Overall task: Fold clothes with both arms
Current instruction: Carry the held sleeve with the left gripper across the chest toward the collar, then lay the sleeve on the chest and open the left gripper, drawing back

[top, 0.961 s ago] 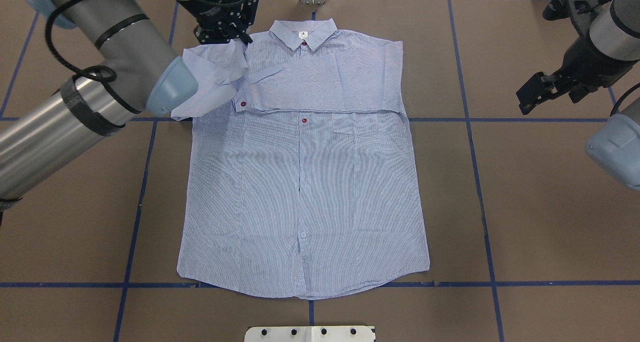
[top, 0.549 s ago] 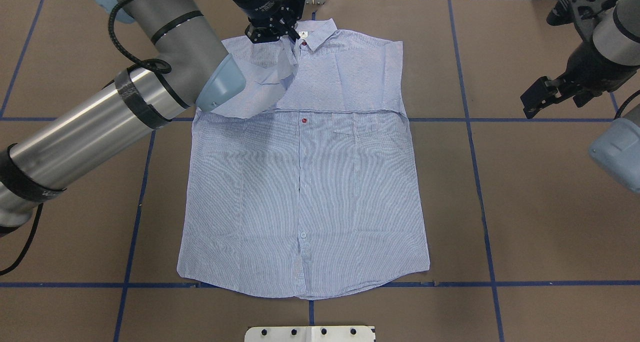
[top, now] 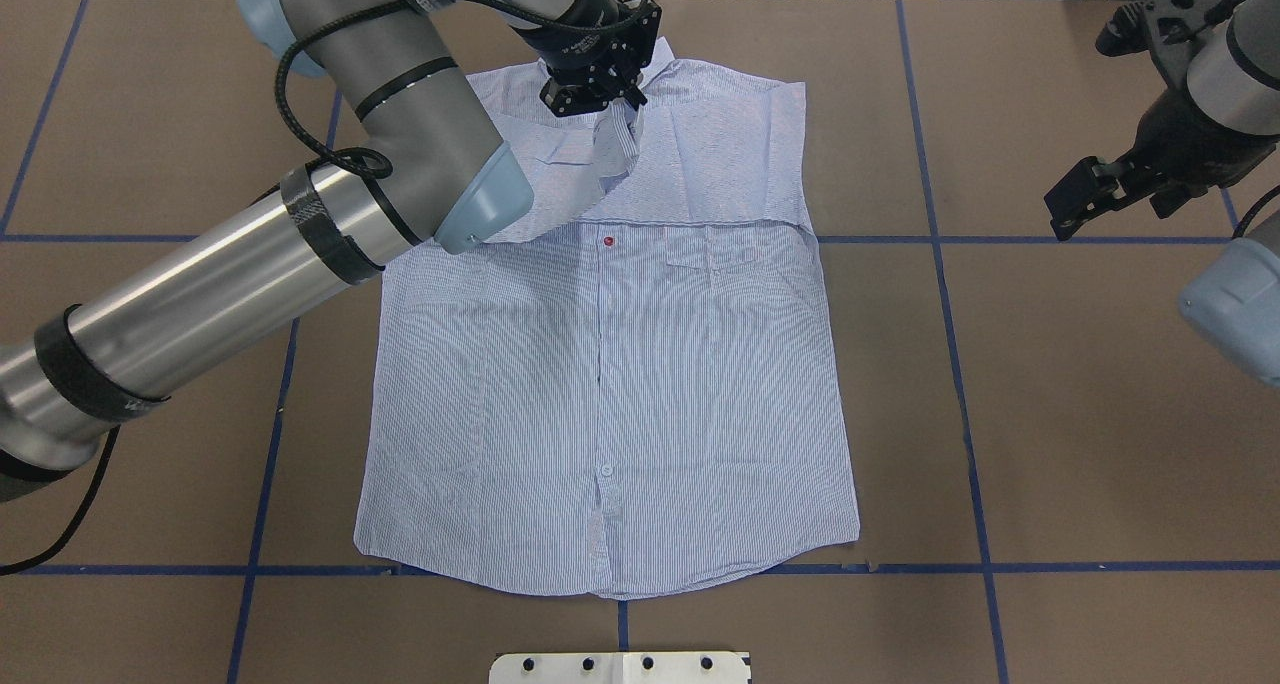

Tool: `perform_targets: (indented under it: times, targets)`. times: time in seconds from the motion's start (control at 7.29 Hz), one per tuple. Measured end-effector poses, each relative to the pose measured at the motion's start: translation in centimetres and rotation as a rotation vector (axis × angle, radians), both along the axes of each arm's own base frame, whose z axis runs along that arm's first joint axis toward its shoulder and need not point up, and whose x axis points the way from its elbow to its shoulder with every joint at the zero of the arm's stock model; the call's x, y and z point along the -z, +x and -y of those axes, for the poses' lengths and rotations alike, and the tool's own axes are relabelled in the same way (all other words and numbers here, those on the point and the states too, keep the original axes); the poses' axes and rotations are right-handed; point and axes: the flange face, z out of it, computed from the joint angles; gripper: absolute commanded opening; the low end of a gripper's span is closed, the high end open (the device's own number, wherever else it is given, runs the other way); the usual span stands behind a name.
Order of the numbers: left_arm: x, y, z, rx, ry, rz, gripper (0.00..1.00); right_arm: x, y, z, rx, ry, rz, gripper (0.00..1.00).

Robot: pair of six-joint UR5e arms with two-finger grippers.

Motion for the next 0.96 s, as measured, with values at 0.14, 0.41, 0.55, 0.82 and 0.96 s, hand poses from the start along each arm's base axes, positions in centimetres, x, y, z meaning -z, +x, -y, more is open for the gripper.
perform_targets:
  times: [0.14, 0.41, 0.55, 0.82, 0.96]
  targets:
    - [-0.9, 2.2, -0.6, 0.005, 0.007, 0.004, 0.0, -0.3, 0.0, 0.0, 0.0, -0.004, -0.004, 1.0]
    - [-2.7, 8.1, -2.2, 0.01, 0.035, 0.0, 0.0, -0.7, 0.0, 0.0, -0.001, -0.012, -0.008, 1.0]
    - [-2.8, 11.6, -3.5, 0.013, 0.052, 0.011, 0.38, -0.8, -0.1, 0.0, -0.002, -0.015, -0.009, 1.0]
    - [-2.0, 15.7, -6.3, -0.001, 0.118, 0.021, 1.0, -0.8, -0.1, 0.1, -0.006, -0.022, -0.009, 1.0]
    - [-1.5, 16.3, -7.1, -0.016, 0.17, 0.012, 1.0, -0.8, -0.2, 0.1, -0.006, -0.022, -0.008, 1.0]
